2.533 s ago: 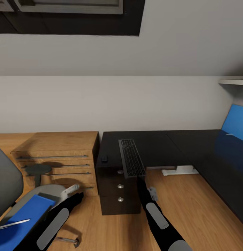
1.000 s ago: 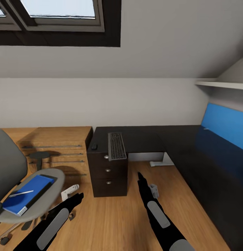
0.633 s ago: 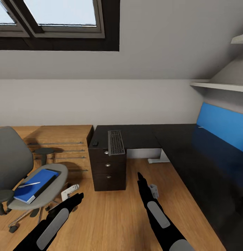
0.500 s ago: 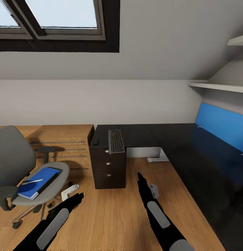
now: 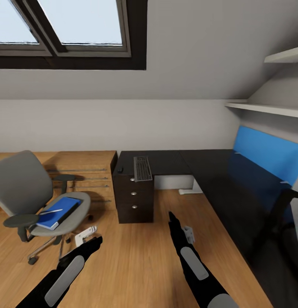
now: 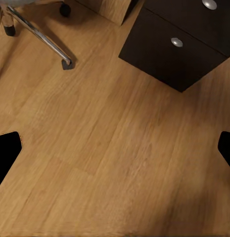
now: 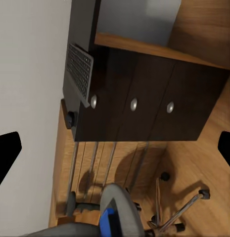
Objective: In the bedroom, organize the workspace by keeping the computer under the desk, ensuring the monitor is on the desk, placing the keyboard on the desk next to the monitor, placing the mouse on the desk next to the keyboard, moving the folder from the swivel chair onto the desk next to the mouse, stacking the notebook on top of the folder with the pen on top of the notebook, and positioning the swivel chair next to the desk.
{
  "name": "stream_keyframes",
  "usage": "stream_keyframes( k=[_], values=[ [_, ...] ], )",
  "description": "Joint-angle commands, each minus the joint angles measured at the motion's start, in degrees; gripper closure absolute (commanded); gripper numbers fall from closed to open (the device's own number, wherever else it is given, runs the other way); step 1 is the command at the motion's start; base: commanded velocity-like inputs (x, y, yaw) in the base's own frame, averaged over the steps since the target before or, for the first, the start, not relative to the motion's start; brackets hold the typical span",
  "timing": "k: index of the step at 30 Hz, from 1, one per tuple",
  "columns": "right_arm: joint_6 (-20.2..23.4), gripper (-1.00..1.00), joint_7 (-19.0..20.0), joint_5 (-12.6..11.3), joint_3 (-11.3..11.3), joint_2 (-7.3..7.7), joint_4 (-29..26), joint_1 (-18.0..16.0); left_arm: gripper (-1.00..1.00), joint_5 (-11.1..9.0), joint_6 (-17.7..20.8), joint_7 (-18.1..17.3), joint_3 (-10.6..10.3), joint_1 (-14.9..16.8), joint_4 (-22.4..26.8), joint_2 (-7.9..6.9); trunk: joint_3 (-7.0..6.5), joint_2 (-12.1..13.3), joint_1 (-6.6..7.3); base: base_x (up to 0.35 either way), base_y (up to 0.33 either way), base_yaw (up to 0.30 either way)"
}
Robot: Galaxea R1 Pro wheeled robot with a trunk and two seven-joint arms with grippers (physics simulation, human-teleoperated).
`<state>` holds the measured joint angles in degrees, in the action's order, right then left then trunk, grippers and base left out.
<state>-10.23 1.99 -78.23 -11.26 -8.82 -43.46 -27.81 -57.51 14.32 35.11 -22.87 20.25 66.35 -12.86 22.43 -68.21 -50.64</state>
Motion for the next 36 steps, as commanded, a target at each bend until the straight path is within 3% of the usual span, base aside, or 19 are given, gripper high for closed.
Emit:
stream_keyframes(
  k=[1, 36],
  values=[
    [-0.4, -1.0, 0.2, -0.6, -0.2, 0.03, 0.0, 0.0, -1.0, -0.3, 0.1, 0.4, -0.2, 0.1, 0.1, -0.06, -0.12, 0.4, 0.26, -0.334, -0.091, 0.0],
    [-0.3, -1.0, 0.2, -0.5, -0.7, 0.13, 0.0, 0.0, -1.0, -0.2, 0.1, 0.5, -0.2, 0.1, 0.1, -0.05, -6.4, 14.4, 7.95, -0.287, -0.196, 0.0]
  ],
)
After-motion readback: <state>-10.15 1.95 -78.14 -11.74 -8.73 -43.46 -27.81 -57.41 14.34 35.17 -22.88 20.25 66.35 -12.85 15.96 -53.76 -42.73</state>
